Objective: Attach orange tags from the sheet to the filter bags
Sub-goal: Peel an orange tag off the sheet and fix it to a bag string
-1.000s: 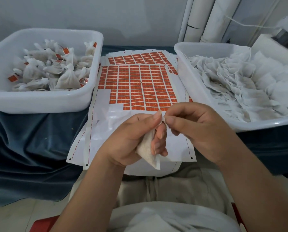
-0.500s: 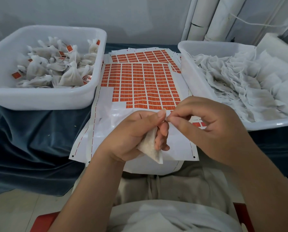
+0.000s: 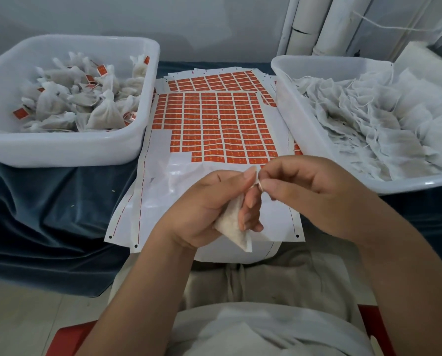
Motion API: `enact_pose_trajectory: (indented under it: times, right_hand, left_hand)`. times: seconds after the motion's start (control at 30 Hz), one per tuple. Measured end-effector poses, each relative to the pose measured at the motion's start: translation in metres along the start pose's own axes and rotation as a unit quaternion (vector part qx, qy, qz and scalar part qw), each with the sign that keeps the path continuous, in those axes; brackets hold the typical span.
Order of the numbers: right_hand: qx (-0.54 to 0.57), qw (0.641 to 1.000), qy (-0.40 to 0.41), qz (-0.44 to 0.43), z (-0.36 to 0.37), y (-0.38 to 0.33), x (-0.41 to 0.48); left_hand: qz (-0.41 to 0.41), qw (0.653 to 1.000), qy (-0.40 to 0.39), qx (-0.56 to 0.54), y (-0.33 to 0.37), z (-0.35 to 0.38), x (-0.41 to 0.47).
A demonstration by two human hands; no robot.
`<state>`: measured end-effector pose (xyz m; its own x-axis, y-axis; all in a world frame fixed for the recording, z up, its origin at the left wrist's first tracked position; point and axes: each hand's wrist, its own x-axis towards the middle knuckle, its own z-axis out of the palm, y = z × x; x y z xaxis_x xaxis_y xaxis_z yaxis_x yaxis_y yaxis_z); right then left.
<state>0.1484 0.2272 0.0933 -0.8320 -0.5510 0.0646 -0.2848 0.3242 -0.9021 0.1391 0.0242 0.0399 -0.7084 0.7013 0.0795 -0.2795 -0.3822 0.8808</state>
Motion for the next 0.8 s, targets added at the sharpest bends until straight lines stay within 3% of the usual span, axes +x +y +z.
enact_pose_trajectory:
  times: [0.13,0.3,0.57,0.63,0.73,0.8]
  right_hand:
    - [-0.191,0.967,0.129,-0.108,0.01,-0.006,0.001]
    - [-0.292,0.926,0.177,-0.158,0.013,-0.009,0.0]
    - [-0.198,0.968,0.131,-0.084,0.011,-0.009,0.001]
    - [-0.102,0.992,0.06,-0.044,0.009,-0.008,0.001]
    - [0.023,0.999,-0.005,-0.035,0.007,-0.01,-0.001]
    - [-0.013,0.999,0.013,-0.051,0.004,-0.006,-0.001]
  left_hand:
    - [0.009,1.0,0.014,-0.001,0.004,-0.002,-0.001]
    - [0.02,0.998,0.041,0.039,0.006,-0.001,-0.002]
    - [0.031,0.994,0.051,0.087,0.011,-0.002,-0.005]
    - [0.032,0.996,0.039,0.076,0.011,-0.001,-0.005]
    - [0.033,0.998,0.019,0.059,0.01,0.003,-0.005]
    - [0.028,0.997,0.025,0.062,0.01,0.005,-0.005]
